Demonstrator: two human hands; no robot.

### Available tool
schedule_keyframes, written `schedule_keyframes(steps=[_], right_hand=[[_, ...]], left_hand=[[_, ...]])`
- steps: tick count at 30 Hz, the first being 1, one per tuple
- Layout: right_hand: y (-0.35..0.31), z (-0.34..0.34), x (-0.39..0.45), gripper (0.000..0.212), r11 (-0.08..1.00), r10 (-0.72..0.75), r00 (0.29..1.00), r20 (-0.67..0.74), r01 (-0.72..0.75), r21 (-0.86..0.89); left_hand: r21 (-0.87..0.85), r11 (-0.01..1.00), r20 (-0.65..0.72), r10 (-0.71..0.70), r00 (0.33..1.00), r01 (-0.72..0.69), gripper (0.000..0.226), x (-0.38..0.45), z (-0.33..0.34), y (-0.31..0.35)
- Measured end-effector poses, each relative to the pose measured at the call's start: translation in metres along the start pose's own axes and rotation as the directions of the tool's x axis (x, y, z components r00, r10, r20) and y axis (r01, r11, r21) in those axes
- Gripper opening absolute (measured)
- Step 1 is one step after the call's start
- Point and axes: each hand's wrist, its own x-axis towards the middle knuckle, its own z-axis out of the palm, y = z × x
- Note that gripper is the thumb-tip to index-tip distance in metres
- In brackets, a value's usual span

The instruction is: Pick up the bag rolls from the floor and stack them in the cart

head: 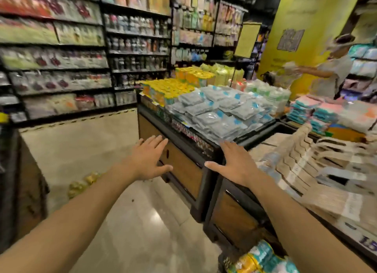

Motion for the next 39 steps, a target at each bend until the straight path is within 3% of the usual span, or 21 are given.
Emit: schedule_keyframes(steps=[6,14,22,30,39], right_hand=[[-0.104,0.011,0.098,0.113,0.985,-0.175,0.983,0.058,0.175,0.012],[-0.179,0.034,0.196,0.109,0.933,-0.361,0.93,0.075,0.36,0.018],[-0.213,0.056,0.321,0.109,0.87,-0.493,0.867,0.078,0.491,0.042],[-0.242,0.065,0.457,0.105,0.826,-0.561,0.826,0.059,0.554,0.104],[-0.297,0.104,0.6,0.109,0.82,-0.573,0.808,0.135,0.565,0.093]], left_hand=[[0.016,0.974,-0.043,-0.224,0.974,0.225,0.097,-0.031,-0.001,-0.116],[-0.002,0.883,-0.072,-0.468,0.881,0.469,0.097,-0.03,0.008,-0.195],[0.027,0.816,0.003,-0.578,0.816,0.577,0.098,0.028,0.03,-0.267],[-0.015,0.765,-0.066,-0.643,0.763,0.644,0.095,0.127,0.03,-0.343],[-0.071,0.734,-0.066,-0.679,0.731,0.675,0.096,0.194,0.066,-0.469]])
